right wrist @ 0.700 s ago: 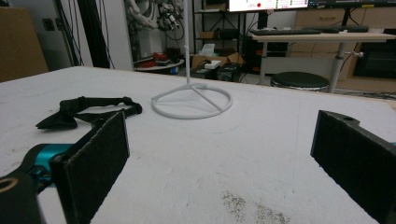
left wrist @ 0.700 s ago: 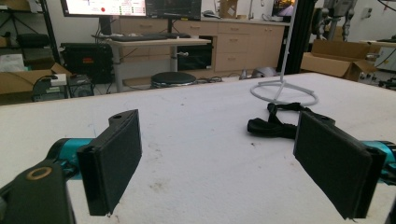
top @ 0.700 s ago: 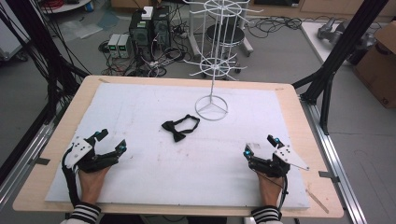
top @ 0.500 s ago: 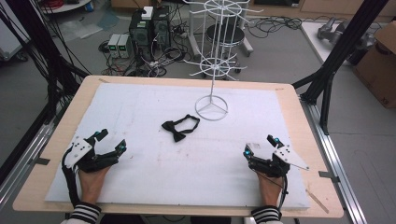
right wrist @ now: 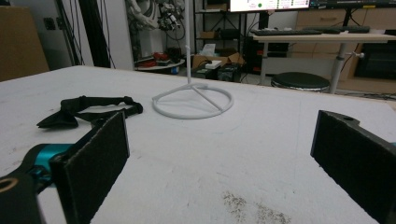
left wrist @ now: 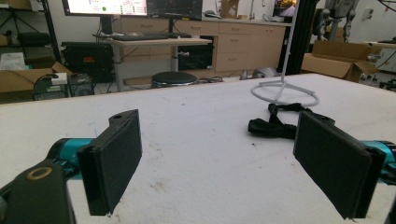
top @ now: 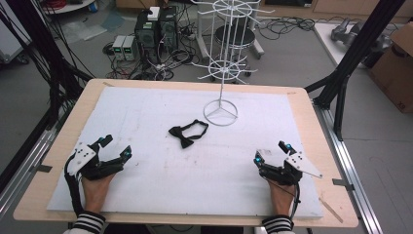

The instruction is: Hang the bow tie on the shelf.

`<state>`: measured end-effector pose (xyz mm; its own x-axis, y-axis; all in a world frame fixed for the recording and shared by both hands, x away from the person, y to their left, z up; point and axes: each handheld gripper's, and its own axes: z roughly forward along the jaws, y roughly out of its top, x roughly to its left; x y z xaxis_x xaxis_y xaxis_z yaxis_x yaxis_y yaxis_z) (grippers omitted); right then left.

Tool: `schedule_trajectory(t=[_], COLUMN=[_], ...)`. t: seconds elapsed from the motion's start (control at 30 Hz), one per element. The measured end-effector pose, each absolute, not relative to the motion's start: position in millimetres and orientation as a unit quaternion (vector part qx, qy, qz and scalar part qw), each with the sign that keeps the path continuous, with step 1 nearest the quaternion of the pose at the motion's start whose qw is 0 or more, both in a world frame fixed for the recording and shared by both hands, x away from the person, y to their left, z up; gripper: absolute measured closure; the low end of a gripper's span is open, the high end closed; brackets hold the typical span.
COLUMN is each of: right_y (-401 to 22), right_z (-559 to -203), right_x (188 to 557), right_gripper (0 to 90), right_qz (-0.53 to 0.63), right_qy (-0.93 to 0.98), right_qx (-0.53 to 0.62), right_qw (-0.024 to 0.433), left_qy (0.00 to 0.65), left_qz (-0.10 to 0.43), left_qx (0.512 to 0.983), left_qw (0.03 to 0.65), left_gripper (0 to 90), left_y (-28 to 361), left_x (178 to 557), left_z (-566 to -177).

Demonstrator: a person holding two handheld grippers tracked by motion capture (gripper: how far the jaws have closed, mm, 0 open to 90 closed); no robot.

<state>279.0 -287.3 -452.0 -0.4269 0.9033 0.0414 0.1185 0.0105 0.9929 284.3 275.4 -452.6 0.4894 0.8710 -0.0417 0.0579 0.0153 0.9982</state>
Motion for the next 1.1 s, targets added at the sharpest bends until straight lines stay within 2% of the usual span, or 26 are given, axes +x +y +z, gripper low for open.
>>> schedule_trajectory(t=[0.67,0.77,1.1], right_y=[-281.9,-278.7,-246.1], right_z=[-449.6,-446.9,-416.2], right_x=[284.7,286.6,303.5], right_gripper=[3.4,3.4,3.3], right_qz=[0.541,0.544,0.518], right_qy=[0.643,0.65,0.704], right_qx=[0.418,0.422,0.385], right_qw=[0.346,0.321,0.296], left_qy=[0.377,0.377,0.377], left_qz=[0.336,0.335,0.336], left_qx=[0.617,0.617,0.617], left_qw=[0.604,0.604,0.604], left_gripper=[15.9,16.0,16.0], left_y=[275.0,275.1,274.9], left_x=[284.4,284.4,284.4], left_z=[-452.5,-452.5,-452.5])
